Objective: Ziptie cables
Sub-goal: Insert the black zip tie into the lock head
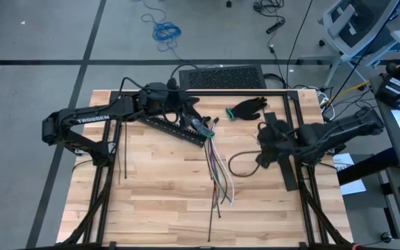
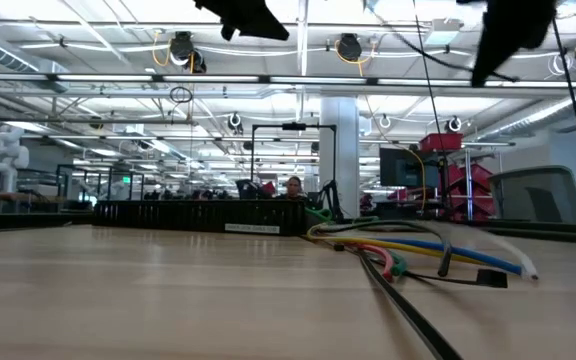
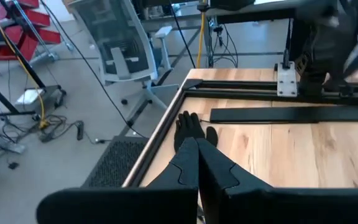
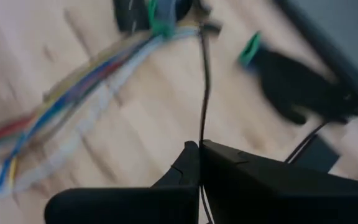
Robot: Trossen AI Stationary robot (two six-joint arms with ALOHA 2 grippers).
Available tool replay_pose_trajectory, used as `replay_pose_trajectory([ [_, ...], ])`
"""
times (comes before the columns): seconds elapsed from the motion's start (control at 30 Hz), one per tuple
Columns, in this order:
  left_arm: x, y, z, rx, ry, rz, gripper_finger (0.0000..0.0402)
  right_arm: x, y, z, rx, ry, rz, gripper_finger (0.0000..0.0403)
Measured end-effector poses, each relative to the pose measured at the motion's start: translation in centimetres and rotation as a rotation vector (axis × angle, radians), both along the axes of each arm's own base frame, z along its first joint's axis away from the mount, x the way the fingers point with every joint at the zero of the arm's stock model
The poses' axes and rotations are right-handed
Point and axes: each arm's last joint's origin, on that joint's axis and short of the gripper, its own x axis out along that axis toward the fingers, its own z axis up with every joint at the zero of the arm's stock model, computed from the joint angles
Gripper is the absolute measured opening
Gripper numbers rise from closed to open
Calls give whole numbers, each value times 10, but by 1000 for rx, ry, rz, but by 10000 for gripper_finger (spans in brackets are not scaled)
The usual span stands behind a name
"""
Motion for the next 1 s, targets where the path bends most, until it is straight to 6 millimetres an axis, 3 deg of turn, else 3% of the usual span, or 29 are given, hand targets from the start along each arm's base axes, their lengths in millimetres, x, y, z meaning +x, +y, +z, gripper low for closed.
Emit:
replay_pose_trajectory([
  [0.13, -2, -1, 3, 12, -9, -3, 0, 3, -8, 23, -30, -90, -40, 0],
  [0.27, -12, -3, 11, 23, -26, -3, 0, 14, -12, 31, -19, -205, -59, 0],
  [0.53, -64, -1, 40, 53, -64, 60, 0, 37, -18, 35, -56, -474, -129, 0],
  [0.77, -96, -11, 61, 50, -178, 37, 0, 59, -18, 21, 17, -790, -131, 0],
  [1.0, -108, -18, 59, 27, -132, -17, 0, 65, -16, -15, 209, -1146, -46, 0],
])
